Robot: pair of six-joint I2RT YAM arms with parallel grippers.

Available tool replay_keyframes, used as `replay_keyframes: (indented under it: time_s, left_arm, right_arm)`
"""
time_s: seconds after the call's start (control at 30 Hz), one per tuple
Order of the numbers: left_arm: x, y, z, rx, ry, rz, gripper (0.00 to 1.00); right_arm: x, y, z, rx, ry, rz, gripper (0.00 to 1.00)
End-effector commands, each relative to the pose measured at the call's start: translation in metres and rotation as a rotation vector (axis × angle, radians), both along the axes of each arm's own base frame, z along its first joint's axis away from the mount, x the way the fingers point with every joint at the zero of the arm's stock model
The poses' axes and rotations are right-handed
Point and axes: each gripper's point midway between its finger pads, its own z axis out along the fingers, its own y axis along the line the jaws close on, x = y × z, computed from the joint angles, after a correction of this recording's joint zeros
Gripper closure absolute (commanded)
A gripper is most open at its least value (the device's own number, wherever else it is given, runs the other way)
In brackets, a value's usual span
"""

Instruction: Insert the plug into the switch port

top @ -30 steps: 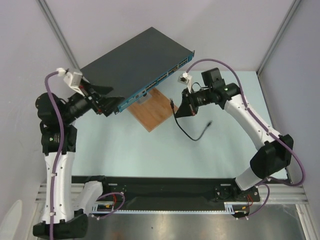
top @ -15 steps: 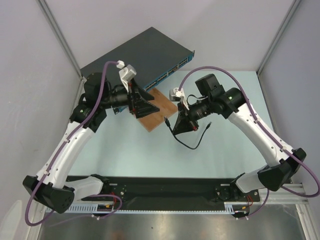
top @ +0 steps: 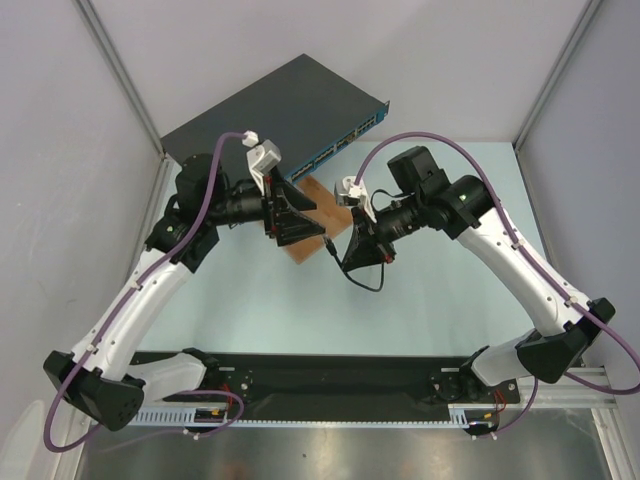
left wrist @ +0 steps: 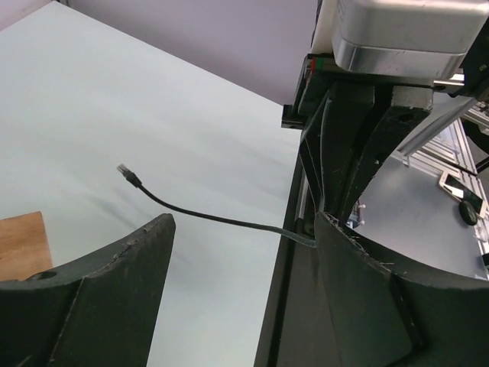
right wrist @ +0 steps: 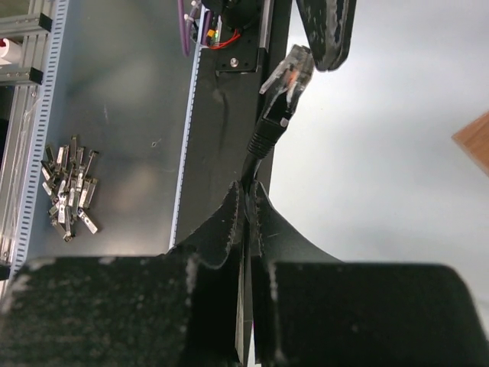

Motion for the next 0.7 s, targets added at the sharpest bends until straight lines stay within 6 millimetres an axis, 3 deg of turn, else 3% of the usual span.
replay_keyframes:
  time_s: [0.0,0.13,0.27,0.67]
  left_arm:
    - [-0.010,-0.002,0.012,-0.034,-0.061,-0.027,0.21]
    - [-0.013,-0.004,0.011,-0.031,-0.057,-0.040,0.21]
    - [-0.012,-0.002,0.009,-0.025,-0.048,-0.018,0.15]
    - [0.015,0.013,0.025,-0.081,-0.002,0.165,0.09]
  right_arm:
    - [0.001,0.004,0.017,0.040,-0.050,0.015,1.00]
    - [0.008,0.006,0.014,0.020,-0.077,-0.021,1.00]
    - [0.029,0.008,0.013,-0.001,-0.139,-0.139,1.00]
    - [0.082,-0.005,0.017,-0.042,-0.367,-0.474,1.00]
